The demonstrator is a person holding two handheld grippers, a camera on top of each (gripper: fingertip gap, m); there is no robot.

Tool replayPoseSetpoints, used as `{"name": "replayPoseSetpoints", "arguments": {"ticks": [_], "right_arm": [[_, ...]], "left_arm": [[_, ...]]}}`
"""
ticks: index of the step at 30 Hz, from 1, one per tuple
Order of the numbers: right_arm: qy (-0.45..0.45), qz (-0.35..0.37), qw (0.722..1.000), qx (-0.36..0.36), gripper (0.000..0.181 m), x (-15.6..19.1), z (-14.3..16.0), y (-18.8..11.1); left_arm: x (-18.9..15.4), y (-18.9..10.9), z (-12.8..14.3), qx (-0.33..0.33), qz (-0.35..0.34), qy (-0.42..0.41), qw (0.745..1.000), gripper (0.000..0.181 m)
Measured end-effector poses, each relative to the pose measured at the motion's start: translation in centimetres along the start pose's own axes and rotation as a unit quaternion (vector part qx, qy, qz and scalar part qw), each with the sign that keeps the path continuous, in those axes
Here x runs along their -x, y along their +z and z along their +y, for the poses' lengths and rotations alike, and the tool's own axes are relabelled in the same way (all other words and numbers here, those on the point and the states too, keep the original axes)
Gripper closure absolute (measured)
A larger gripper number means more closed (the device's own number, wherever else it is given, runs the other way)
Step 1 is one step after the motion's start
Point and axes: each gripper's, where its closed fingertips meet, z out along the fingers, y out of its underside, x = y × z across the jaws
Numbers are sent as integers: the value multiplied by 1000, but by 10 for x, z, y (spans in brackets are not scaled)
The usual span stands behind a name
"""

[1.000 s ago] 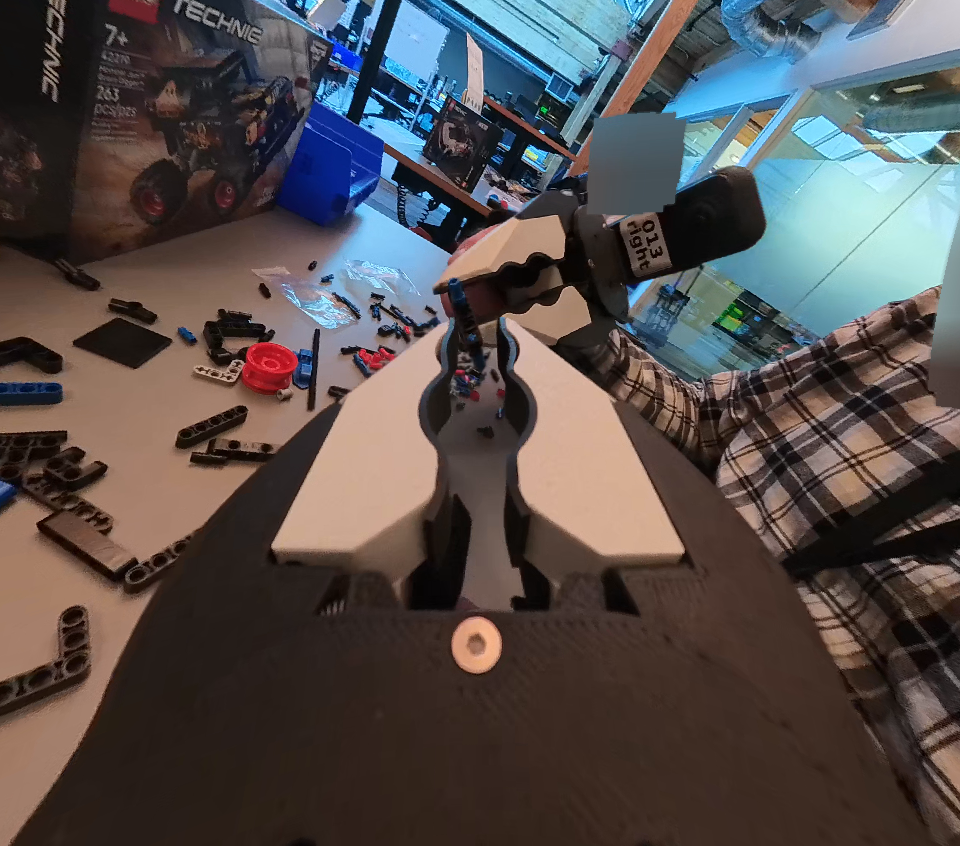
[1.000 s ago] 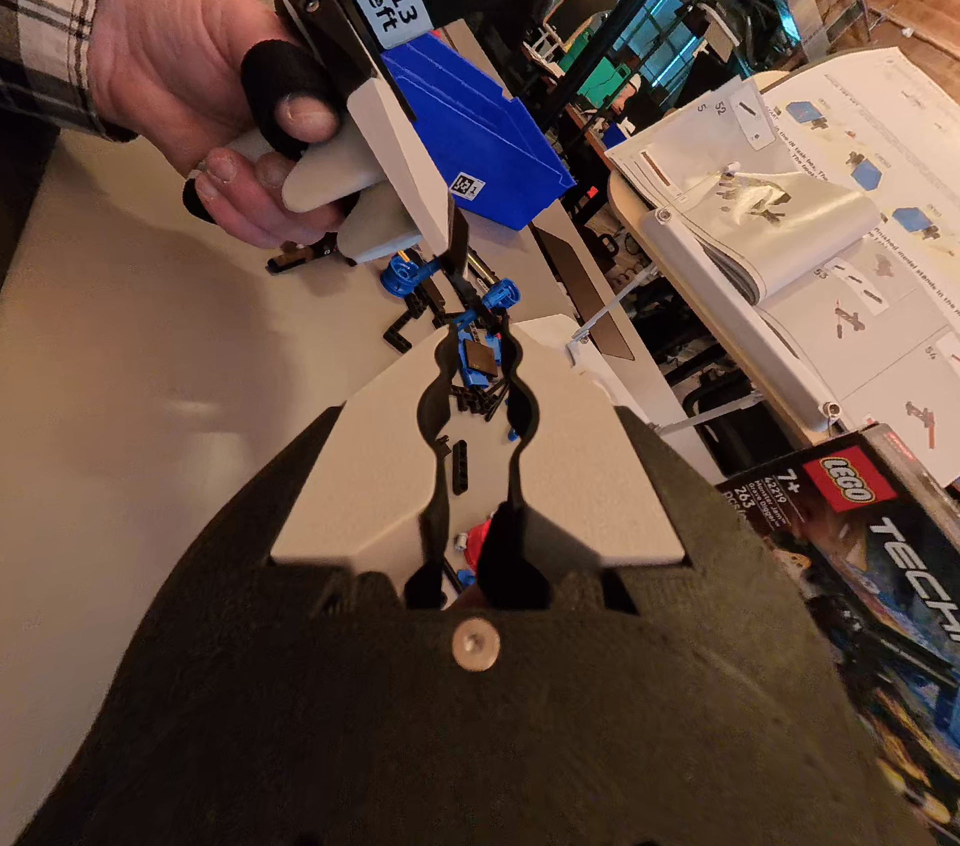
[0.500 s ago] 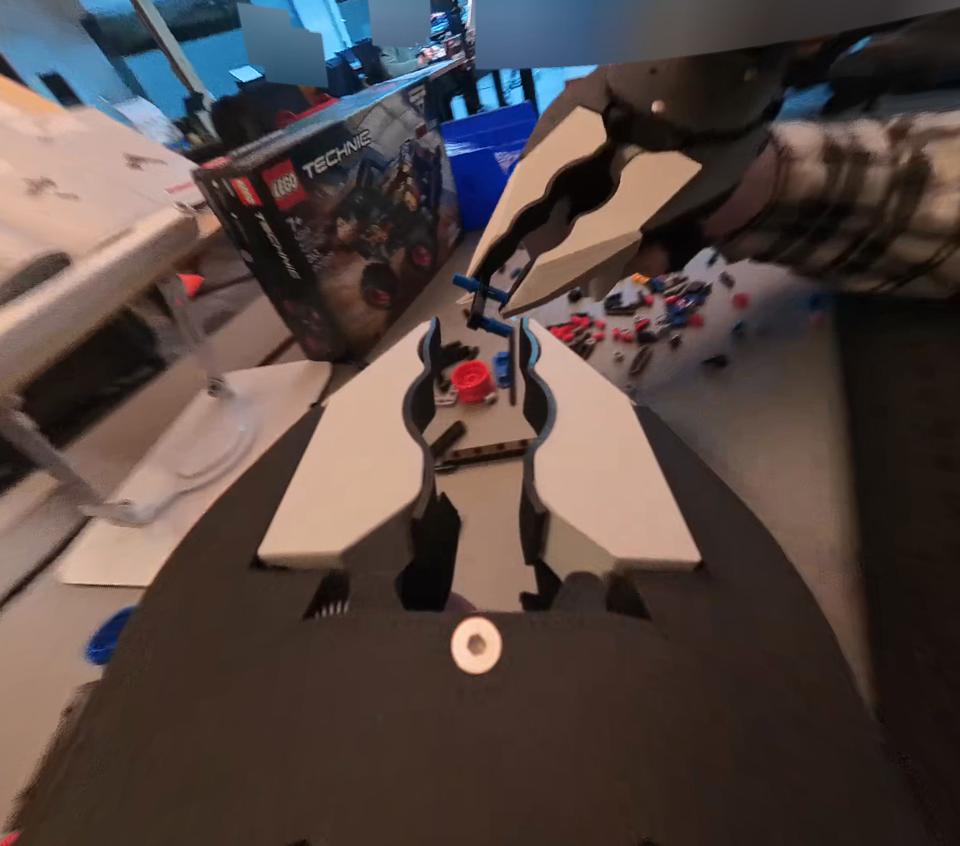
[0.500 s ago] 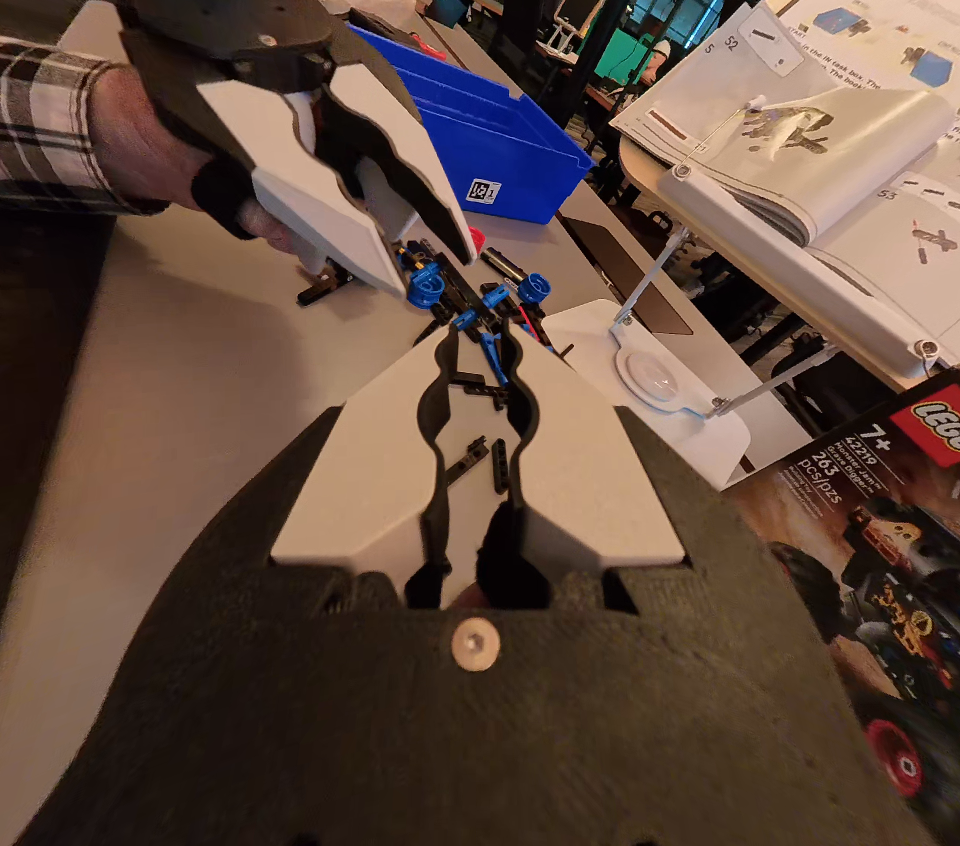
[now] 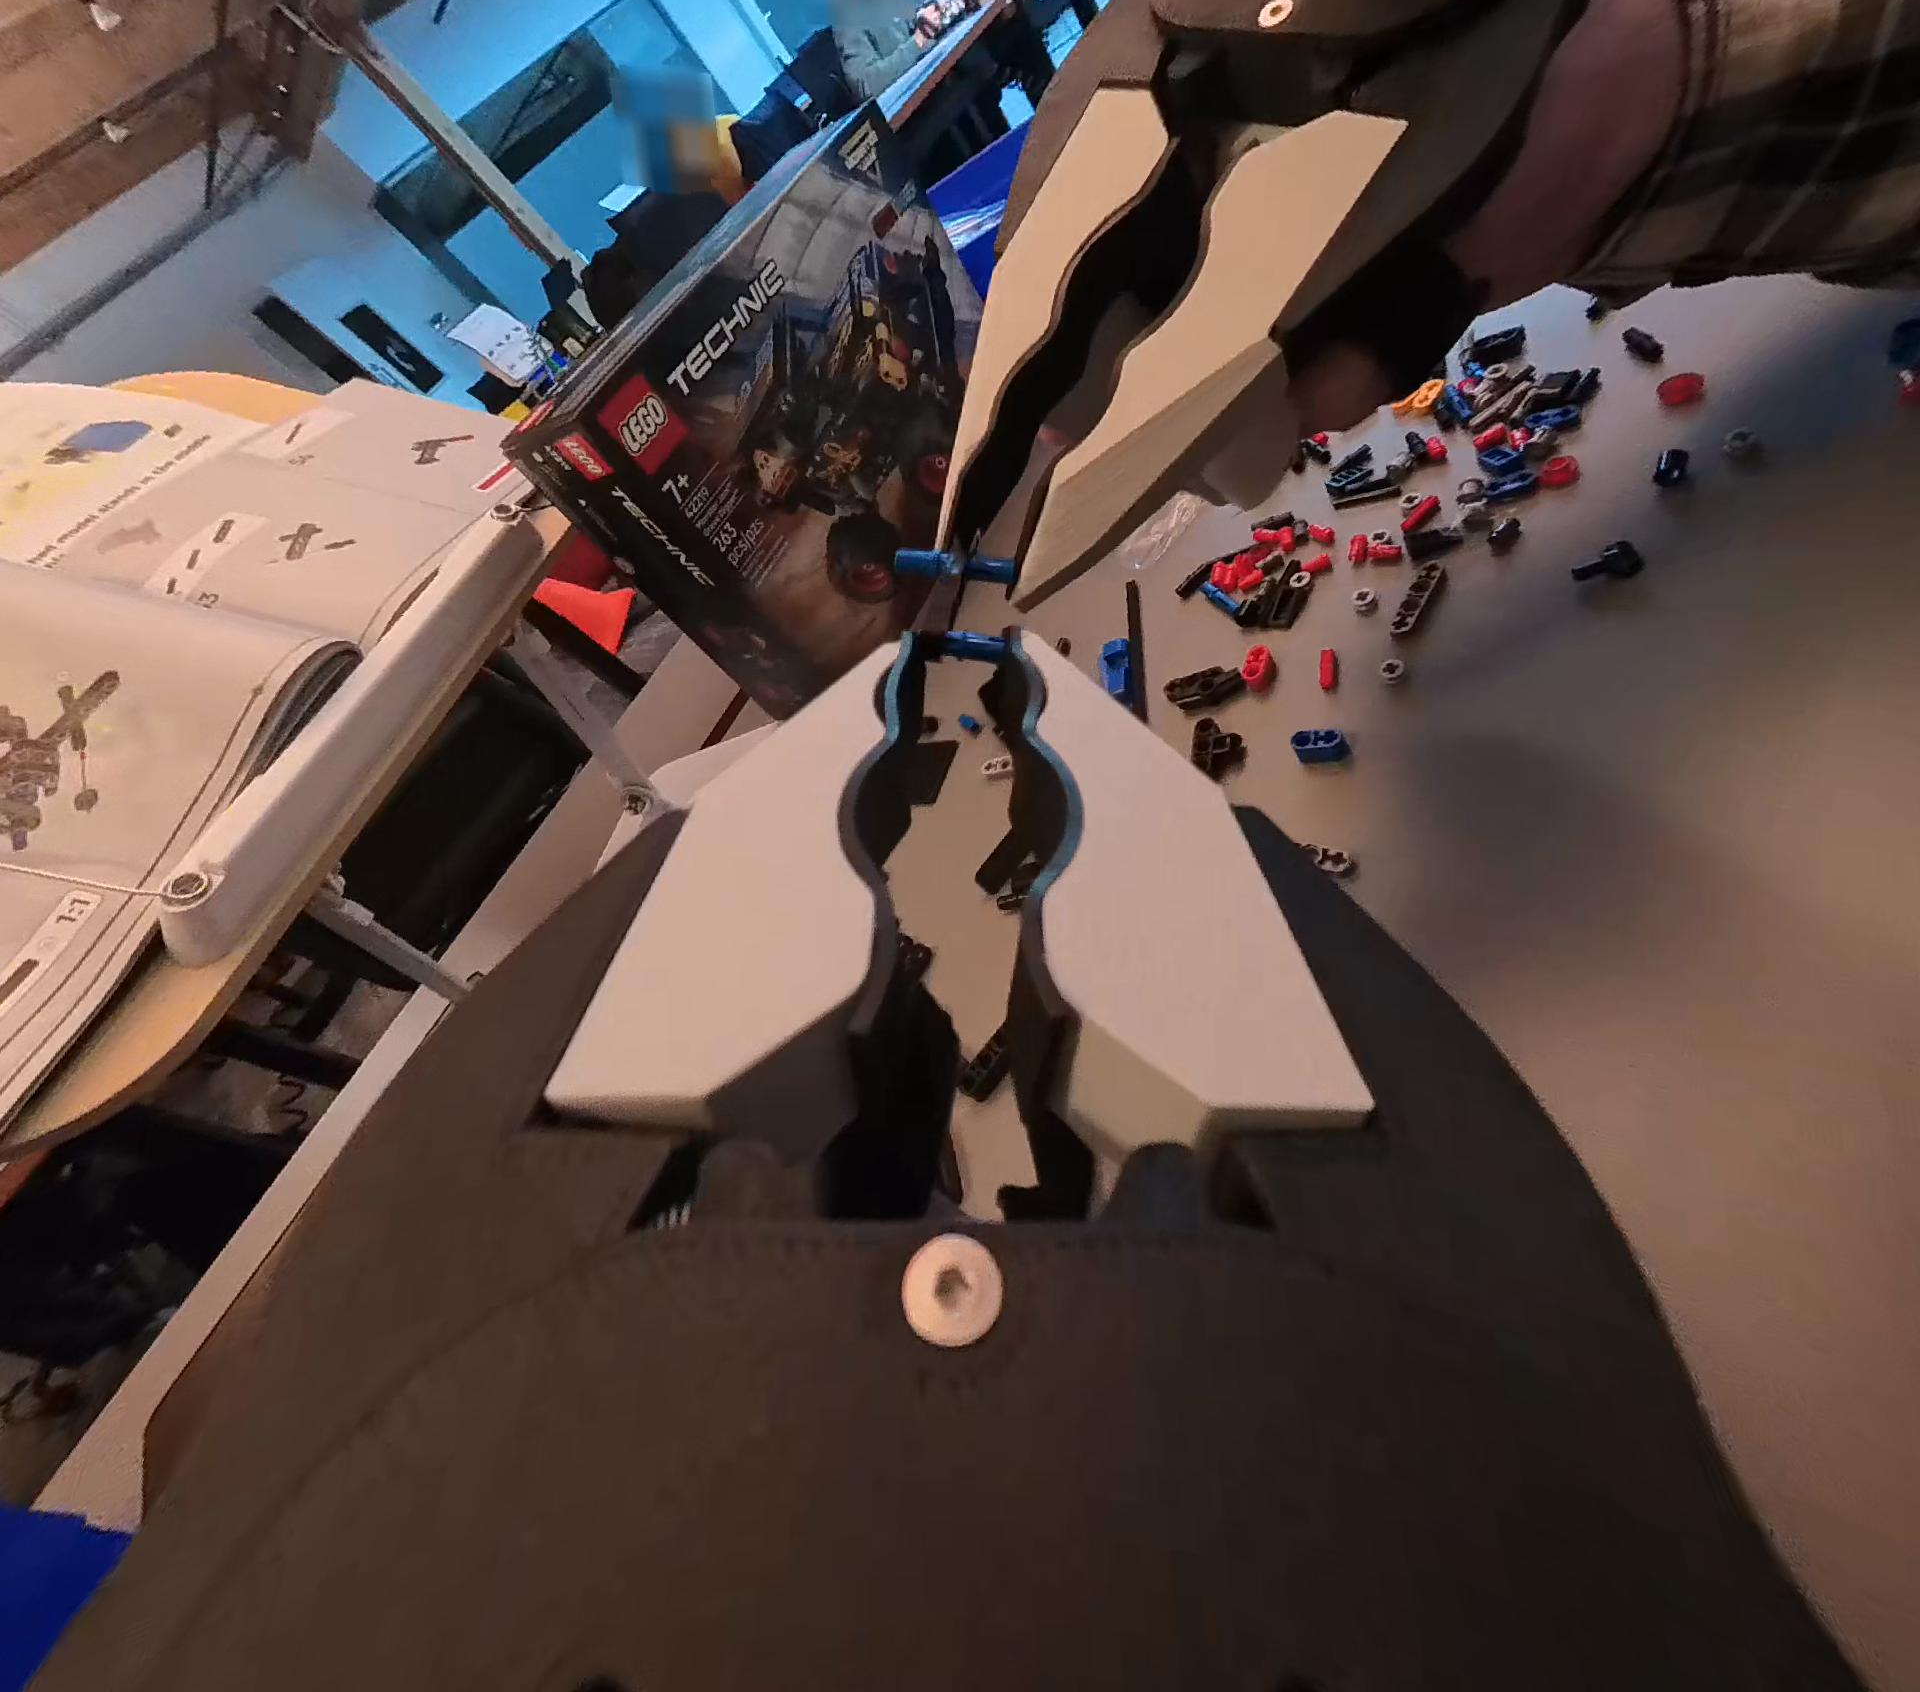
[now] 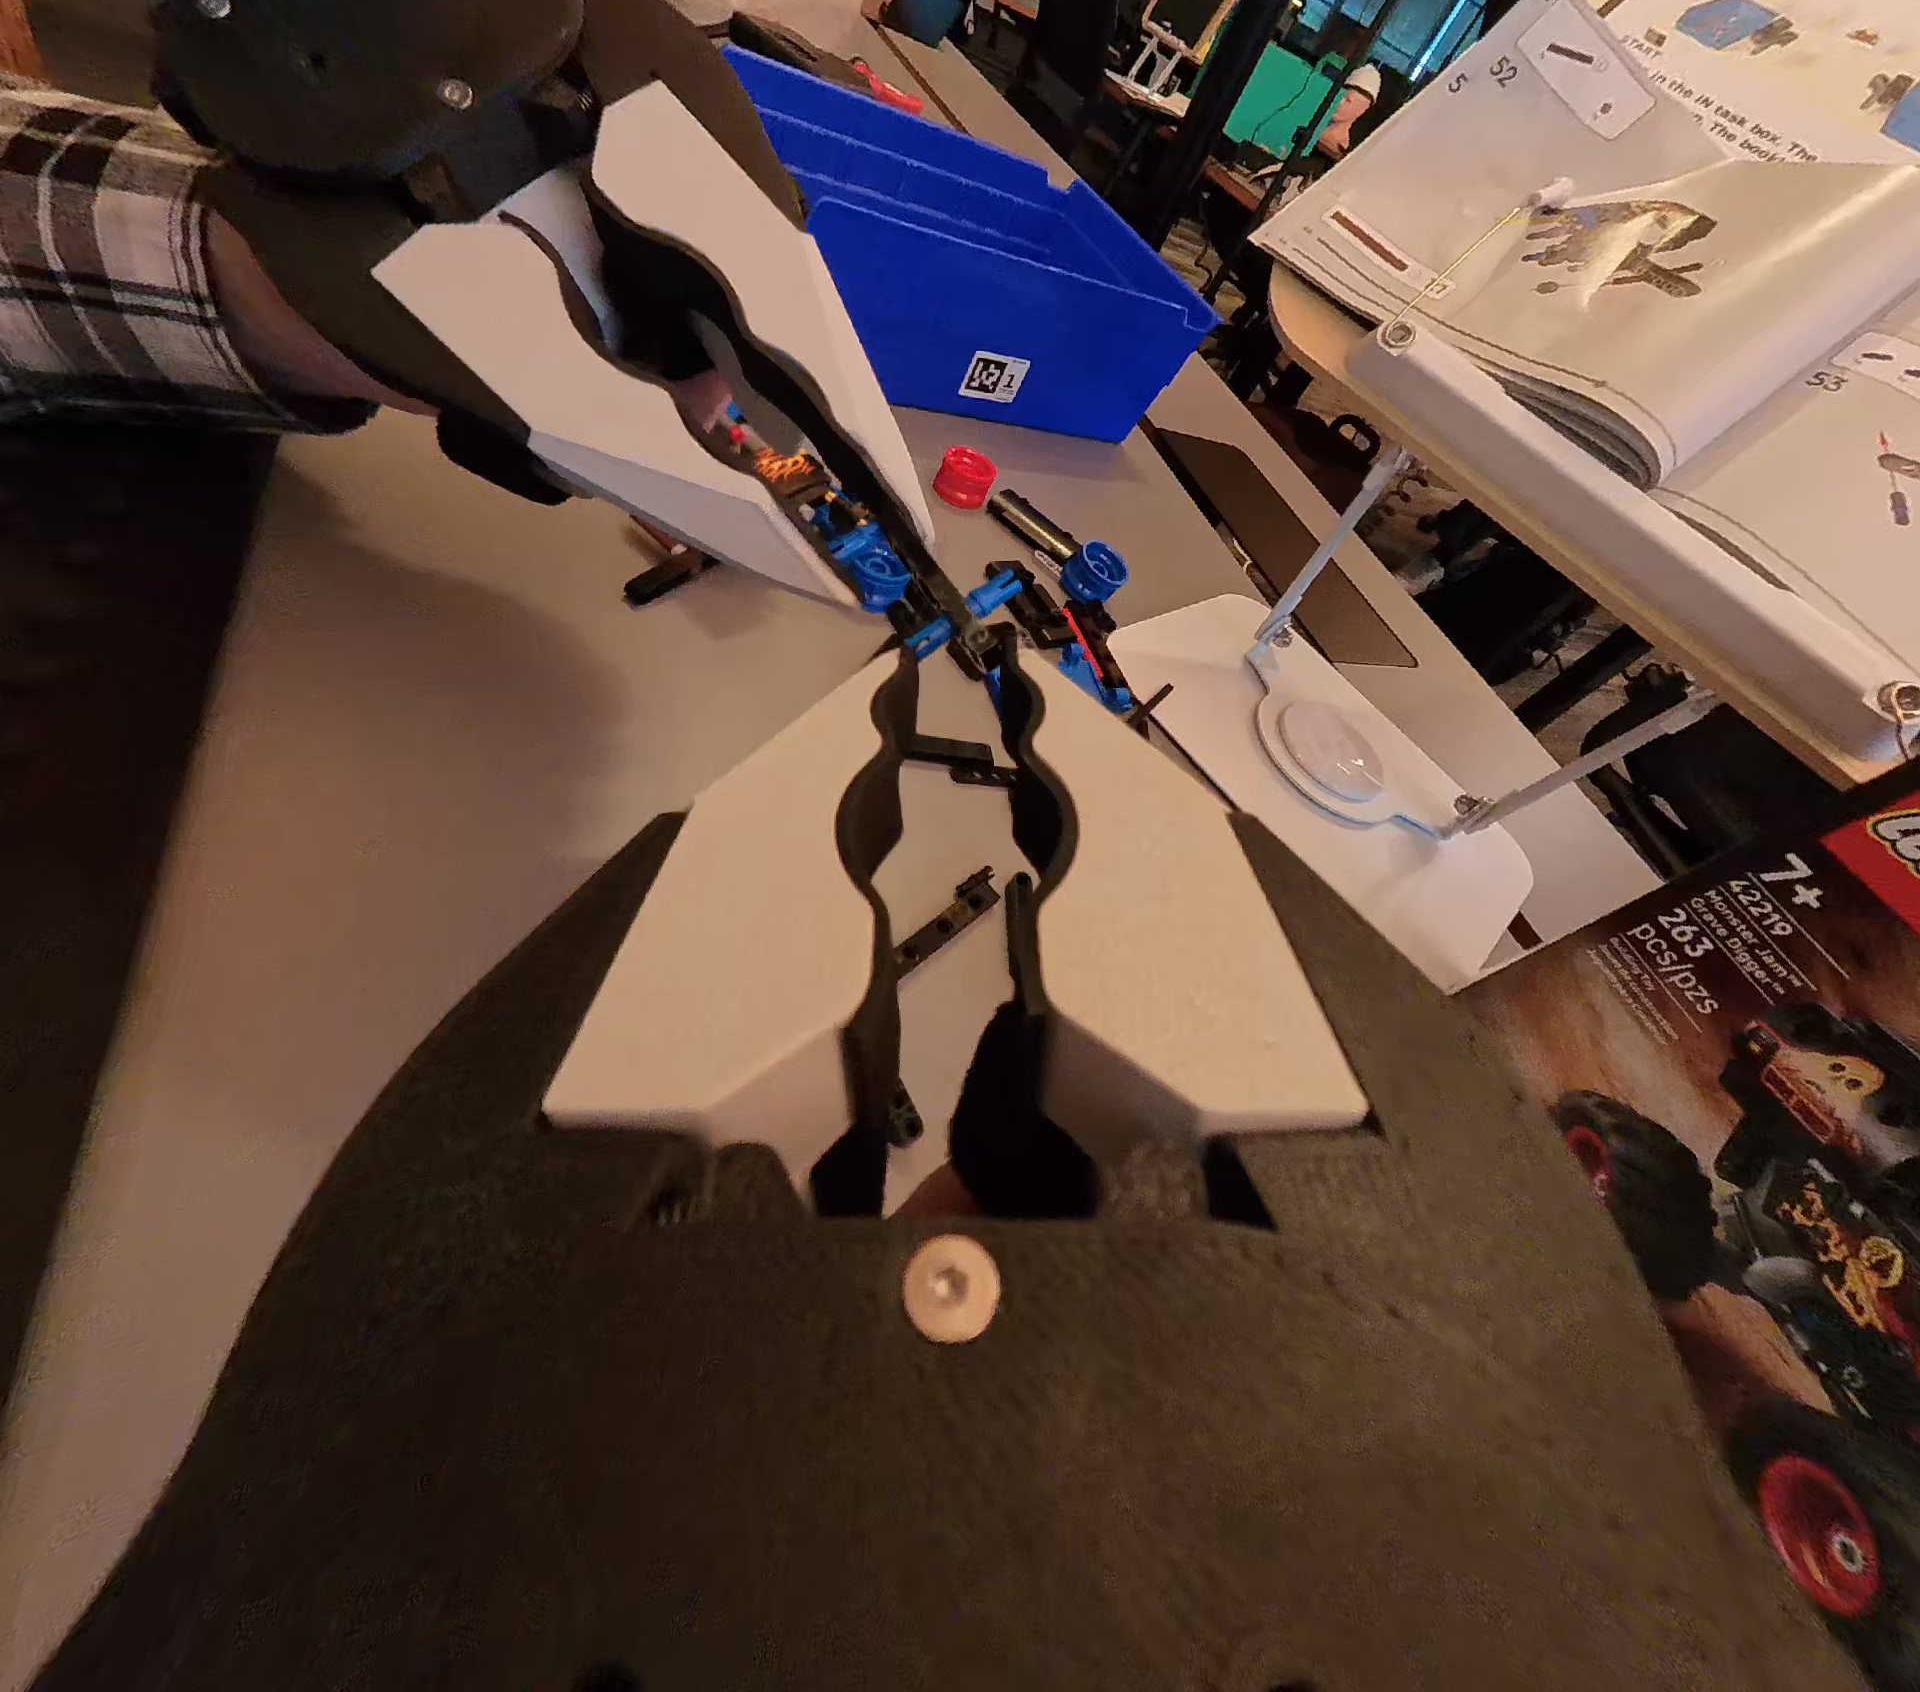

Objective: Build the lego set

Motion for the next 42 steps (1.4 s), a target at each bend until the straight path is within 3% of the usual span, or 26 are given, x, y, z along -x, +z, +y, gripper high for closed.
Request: {"name": "replayPoseSetpoints", "arguments": {"ticks": [9, 10, 12, 16, 20, 29, 36, 42], "right_arm": [[-18, 10, 1000, -1, 170, 0, -4, -2], [-20, 14, 1000, -3, 180, -1, -5, -3], [-23, 12, 1000, -8, 181, 0, -7, -4], [-29, 28, 999, -9, 180, -5, -7, -4], [-53, 47, 997, -30, 153, -8, -18, -10], [-114, 37, 992, 25, 178, 8, -3, 6], [-95, 31, 995, 19, 181, 8, -4, 5], [-122, 41, 991, 25, 181, 8, -4, 5]], "left_arm": [[3, 0, 0, -3, 8, -65, 998, 171], [5, 0, 0, -5, 8, -73, 997, 171], [7, 0, 1, -8, 10, -96, 995, 173], [7, 0, -2, -18, 17, -90, 996, 173], [7, 1, 1, -17, 24, -97, 995, 172], [-6, 7, 1, -1, 31, -42, 999, 172], [-2, 6, -1, -15, 24, -61, 998, 172], [-4, 7, -2, -30, 68, -171, 982, 152]]}}
